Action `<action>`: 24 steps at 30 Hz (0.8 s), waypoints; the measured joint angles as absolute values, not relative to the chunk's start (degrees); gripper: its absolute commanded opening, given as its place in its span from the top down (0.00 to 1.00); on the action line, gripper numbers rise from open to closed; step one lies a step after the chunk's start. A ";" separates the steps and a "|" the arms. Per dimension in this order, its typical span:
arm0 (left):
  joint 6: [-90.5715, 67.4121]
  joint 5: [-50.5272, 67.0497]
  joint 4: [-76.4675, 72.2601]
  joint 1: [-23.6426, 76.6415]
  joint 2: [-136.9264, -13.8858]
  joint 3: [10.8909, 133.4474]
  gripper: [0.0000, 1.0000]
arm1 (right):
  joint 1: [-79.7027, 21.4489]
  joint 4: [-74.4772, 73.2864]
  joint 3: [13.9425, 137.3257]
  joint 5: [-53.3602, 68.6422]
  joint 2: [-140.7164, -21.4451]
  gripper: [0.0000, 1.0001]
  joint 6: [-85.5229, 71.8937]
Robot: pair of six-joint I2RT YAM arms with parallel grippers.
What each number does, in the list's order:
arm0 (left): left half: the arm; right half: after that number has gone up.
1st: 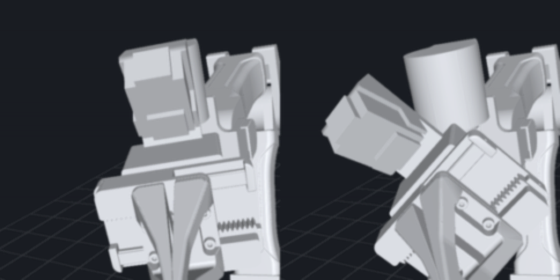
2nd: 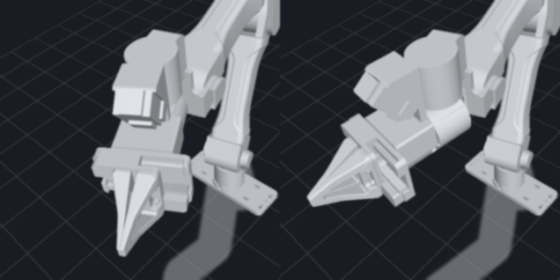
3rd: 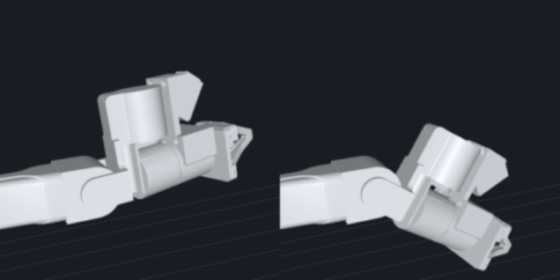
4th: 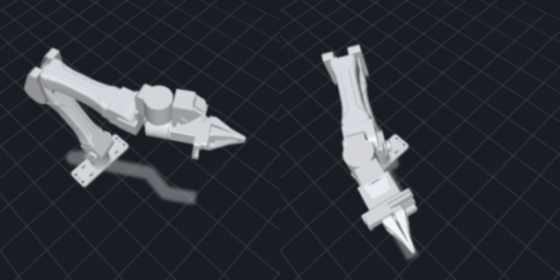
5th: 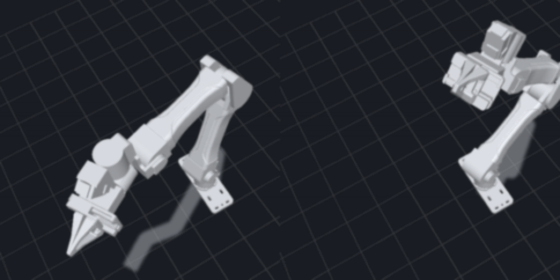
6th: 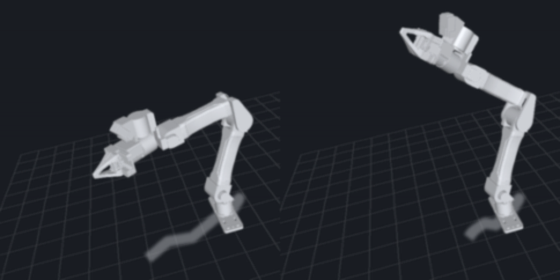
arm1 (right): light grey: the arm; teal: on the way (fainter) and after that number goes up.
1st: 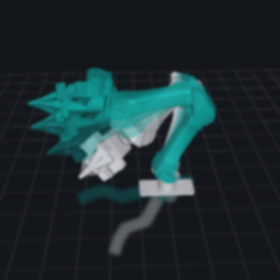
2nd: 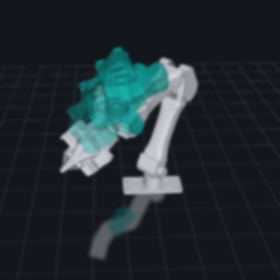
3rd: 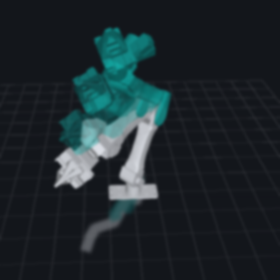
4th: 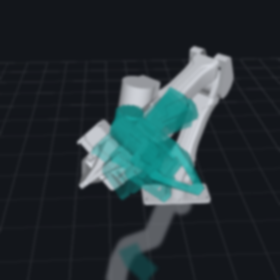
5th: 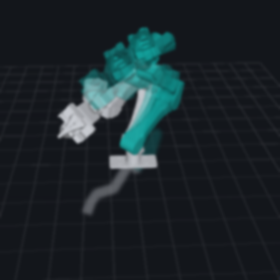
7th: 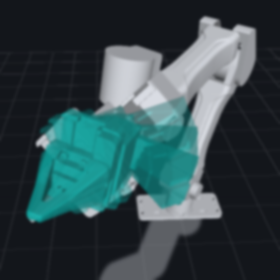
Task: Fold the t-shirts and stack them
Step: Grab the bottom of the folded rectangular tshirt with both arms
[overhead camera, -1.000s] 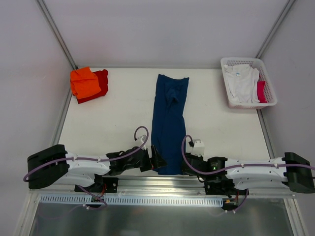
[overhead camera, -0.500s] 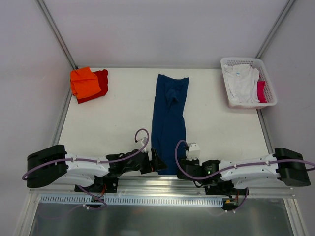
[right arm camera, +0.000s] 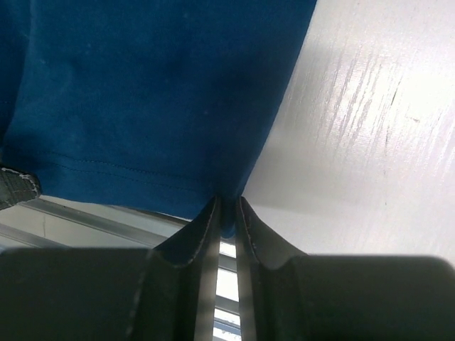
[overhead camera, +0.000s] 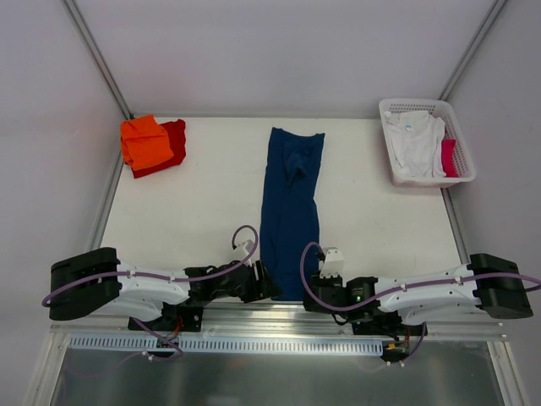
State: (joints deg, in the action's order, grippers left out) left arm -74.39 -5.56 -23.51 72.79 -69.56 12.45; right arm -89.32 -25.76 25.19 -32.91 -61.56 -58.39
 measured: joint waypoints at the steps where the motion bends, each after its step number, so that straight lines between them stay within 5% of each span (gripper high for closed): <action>1: -74.41 -5.56 -23.51 72.77 -69.58 12.45 0.46 | -89.34 -25.80 25.19 -32.99 -61.56 0.84 -58.46; 13: -75.02 -6.50 -21.76 72.84 -69.49 13.54 0.41 | -89.71 -26.02 25.28 -33.32 -61.56 0.83 -58.52; 19: -74.96 -7.84 -19.16 73.17 -70.32 14.24 0.69 | -89.86 -26.22 25.96 -33.65 -61.58 0.94 -58.52; 24: -74.98 -8.03 -18.61 73.17 -72.31 15.20 0.76 | -89.89 -26.22 26.06 -33.67 -62.02 1.00 -58.67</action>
State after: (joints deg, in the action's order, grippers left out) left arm -74.98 -8.03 -18.61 73.17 -72.31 15.20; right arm -89.89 -26.22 26.06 -33.67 -62.02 -58.67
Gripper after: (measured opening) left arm 0.260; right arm 0.016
